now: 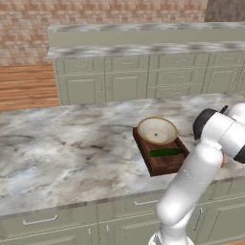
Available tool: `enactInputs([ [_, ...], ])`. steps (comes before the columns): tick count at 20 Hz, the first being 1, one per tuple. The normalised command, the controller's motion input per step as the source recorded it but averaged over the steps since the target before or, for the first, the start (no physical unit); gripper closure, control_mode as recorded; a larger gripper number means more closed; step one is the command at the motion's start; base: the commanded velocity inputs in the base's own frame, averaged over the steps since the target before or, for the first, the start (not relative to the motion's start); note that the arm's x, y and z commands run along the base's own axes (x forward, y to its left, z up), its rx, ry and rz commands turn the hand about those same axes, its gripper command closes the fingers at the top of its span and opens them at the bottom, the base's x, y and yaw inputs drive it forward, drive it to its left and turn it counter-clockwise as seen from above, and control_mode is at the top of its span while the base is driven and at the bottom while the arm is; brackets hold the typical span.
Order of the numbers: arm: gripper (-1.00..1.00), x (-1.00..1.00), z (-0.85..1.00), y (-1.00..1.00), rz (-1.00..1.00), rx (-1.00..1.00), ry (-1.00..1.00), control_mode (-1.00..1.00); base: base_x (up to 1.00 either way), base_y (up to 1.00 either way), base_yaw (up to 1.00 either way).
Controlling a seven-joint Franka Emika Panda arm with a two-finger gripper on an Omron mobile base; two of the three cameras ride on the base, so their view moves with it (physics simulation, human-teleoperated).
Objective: Place the two vegetables and bowl onto the tray for setting up a vegetable dip station.
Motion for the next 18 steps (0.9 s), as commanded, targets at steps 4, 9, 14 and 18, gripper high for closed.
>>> enactInputs([
  [4,-1.0,0.12,-0.08,-0.06,-0.01,-0.04,0.11,-1.0,0.0,0.0,0.0],
  [9,-1.0,0.12,-0.1,-0.09,-0.03,-0.06,0.11,-1.0,0.0,0.0,0.0],
  [14,-1.0,0.11,-0.09,-0.08,-0.02,-0.05,0.05,-1.0,0.0,0.0,0.0],
  [18,-1.0,0.03,-0.11,0.0,-0.03,-0.02,0.05,-1.0,0.0,0.0,0.0],
])
